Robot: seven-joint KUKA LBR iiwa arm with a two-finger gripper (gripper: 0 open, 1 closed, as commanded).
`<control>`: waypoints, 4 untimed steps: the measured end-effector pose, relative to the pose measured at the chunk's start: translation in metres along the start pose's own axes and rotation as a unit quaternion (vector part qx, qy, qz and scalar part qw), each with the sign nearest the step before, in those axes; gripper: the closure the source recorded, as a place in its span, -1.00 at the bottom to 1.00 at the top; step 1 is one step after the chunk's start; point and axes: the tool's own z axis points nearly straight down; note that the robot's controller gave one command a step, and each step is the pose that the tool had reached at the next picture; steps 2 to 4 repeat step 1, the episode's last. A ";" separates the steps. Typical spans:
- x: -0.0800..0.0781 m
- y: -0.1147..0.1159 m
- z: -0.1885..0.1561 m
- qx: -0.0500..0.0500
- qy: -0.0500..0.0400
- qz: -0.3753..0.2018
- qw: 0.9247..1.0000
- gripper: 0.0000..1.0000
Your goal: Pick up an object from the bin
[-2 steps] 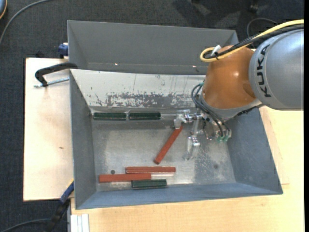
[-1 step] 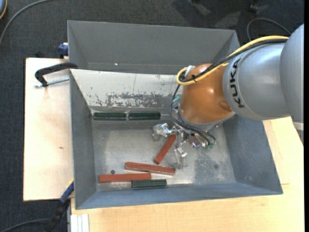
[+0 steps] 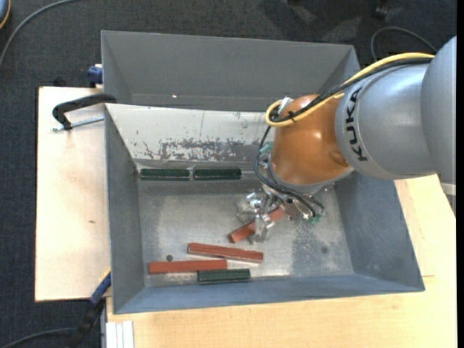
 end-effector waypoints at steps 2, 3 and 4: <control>0.005 0.004 -0.130 0.003 -0.007 0.007 1.000 1.00; 0.005 0.004 -0.130 0.003 -0.007 0.007 1.000 1.00; 0.005 0.004 -0.130 0.003 -0.007 0.007 1.000 1.00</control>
Offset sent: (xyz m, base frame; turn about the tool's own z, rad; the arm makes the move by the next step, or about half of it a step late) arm -0.0092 -0.0008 0.1242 0.0129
